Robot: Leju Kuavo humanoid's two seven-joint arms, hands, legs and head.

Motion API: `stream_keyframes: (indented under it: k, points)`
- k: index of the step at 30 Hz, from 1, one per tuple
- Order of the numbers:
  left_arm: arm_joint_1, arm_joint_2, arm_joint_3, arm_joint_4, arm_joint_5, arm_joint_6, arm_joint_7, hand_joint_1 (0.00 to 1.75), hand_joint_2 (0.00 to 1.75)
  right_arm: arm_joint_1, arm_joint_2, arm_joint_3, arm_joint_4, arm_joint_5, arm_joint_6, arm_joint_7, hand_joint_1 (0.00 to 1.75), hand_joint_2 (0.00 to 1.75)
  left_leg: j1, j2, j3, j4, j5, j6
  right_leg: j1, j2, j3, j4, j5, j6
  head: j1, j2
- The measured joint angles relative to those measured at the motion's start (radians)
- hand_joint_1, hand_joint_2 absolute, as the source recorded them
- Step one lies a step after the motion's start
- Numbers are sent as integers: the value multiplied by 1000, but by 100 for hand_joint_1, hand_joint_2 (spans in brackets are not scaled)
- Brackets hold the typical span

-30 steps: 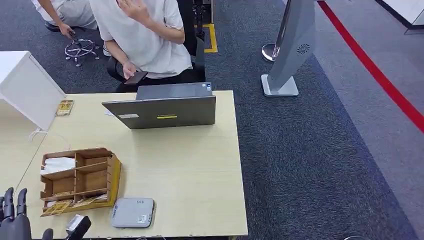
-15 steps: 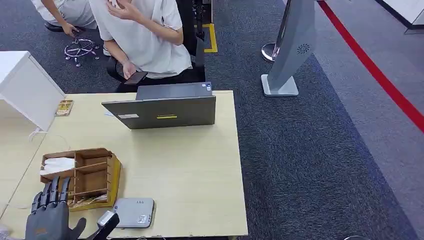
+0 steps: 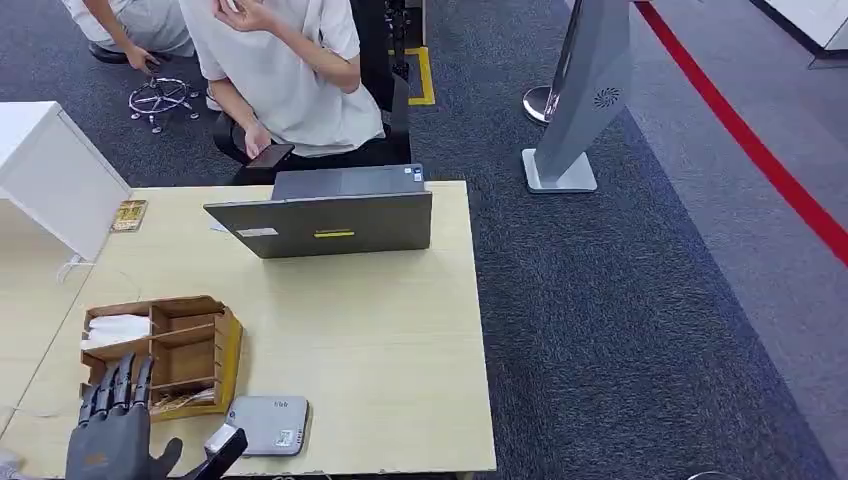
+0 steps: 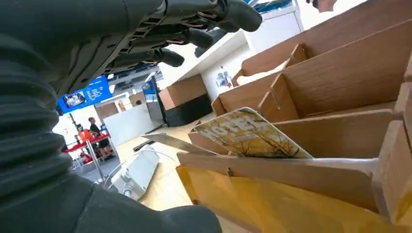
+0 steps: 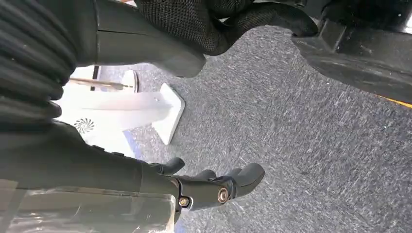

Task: Pass the card to the sensor for recognition and then transmit it.

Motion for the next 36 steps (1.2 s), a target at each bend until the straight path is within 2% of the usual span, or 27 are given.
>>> stream_keyframes:
  k: [8,17,34,35,36]
  points:
    - [-1,2,-31,9,0,-20,42,0,175,-2,0,0,5,10,11,-15,0,175,0,0,0,0,0,0,0,0,0,0,0,0,0,0]
    - [-27,31,-32,10,0,-27,80,0,175,-4,0,-1,9,32,27,-30,0,175,0,0,0,0,0,0,0,0,0,0,0,0,0,0]
    - [-52,42,-32,10,0,-41,83,3,175,-5,0,-2,14,40,29,-32,0,175,0,0,0,0,0,0,0,0,1,0,0,0,0,0]
    - [-52,42,-32,10,0,-41,83,175,175,-5,0,-2,14,40,29,-32,0,175,0,0,0,0,0,0,0,0,1,0,0,0,0,0]
    - [-53,42,-32,10,0,-41,83,175,175,-5,0,-2,14,40,29,-32,0,175,0,0,0,0,0,0,0,0,1,0,0,0,0,0]
